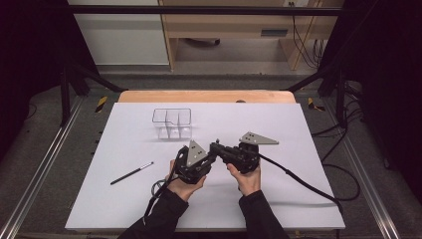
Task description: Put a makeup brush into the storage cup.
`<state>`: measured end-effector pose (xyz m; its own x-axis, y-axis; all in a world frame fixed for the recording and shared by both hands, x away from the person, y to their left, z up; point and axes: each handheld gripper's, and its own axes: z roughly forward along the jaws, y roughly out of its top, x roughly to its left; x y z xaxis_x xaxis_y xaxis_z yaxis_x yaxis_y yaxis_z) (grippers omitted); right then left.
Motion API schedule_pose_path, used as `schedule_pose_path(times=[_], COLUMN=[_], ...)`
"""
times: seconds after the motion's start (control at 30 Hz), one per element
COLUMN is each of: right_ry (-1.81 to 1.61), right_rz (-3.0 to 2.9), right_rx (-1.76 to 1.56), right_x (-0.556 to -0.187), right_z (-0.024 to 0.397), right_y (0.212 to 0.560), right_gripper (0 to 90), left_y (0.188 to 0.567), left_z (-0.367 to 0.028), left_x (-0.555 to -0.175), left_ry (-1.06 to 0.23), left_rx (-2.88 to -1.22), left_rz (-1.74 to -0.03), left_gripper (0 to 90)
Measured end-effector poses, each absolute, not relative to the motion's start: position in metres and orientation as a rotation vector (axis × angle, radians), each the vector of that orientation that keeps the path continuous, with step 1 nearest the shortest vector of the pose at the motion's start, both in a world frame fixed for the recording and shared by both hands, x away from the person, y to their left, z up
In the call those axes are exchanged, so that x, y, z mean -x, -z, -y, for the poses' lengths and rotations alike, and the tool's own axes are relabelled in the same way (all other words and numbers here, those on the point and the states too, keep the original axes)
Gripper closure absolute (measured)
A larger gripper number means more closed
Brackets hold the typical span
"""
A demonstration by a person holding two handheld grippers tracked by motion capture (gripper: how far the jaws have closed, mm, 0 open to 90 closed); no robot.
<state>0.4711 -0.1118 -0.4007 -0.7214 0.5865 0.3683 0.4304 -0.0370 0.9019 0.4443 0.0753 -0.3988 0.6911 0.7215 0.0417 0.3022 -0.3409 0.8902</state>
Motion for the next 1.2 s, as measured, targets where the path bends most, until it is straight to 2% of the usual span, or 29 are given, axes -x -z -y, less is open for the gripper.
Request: schedule_pose_path(times=[0.3, 0.87, 1.2], right_ry=[-1.886, -1.776, -1.623], right_rz=[-2.081, -2.042, -2.052], right_rx=[-1.109, -1.055, -1.074], right_x=[-0.472, -0.462, -0.461], right_z=[0.111, 0.137, 0.164], right_y=[0.401, 0.385, 0.393], right_gripper=[82.6, 42.2, 27.4], left_y=[0.398, 0.388, 0.379], left_z=[-0.076, -0.103, -0.133], left_x=[-0.444, -0.447, -0.445], left_ry=[-0.535, -0.585, -0.620], left_rx=[-1.921, -1.893, -1.860], left_rz=[-0.808, -0.841, -0.861], left_gripper=[83.0, 83.0, 82.9])
